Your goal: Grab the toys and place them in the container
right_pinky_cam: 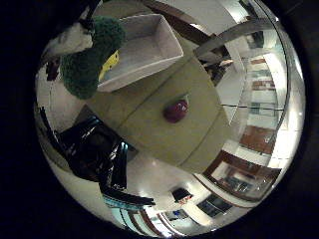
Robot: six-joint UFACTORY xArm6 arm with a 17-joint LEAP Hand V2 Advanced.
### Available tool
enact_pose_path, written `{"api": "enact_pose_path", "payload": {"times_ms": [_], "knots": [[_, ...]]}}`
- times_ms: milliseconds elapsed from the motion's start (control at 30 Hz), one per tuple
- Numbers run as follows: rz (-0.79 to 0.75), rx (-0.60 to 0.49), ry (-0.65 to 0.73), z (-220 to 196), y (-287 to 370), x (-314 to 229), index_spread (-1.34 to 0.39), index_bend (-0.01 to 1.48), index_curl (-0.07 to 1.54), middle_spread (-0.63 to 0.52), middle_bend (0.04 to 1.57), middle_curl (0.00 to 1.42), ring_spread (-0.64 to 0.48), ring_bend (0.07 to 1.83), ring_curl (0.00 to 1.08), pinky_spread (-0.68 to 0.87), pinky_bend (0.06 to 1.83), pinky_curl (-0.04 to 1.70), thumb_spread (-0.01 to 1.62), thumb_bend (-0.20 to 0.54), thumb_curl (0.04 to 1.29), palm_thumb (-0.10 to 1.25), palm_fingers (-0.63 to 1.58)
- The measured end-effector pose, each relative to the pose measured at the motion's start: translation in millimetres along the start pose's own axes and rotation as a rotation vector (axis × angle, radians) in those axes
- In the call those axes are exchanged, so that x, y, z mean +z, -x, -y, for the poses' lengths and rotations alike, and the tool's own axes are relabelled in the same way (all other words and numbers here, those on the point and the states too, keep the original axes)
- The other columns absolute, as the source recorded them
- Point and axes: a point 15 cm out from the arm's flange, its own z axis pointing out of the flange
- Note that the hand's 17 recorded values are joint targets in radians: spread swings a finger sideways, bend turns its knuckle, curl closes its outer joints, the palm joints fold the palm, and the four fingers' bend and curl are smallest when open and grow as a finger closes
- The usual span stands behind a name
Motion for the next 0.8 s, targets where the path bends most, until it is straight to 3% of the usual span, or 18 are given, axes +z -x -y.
{"api": "enact_pose_path", "payload": {"times_ms": [800], "knots": [[-0.005,-0.01,-0.011,17,15,-4,-0.44,0.17,0.28,-0.08,0.19,0.3,-0.18,1.18,0.4,-0.34,1.56,0.27,1.22,-0.017,0.27,0.56,0.56]]}}
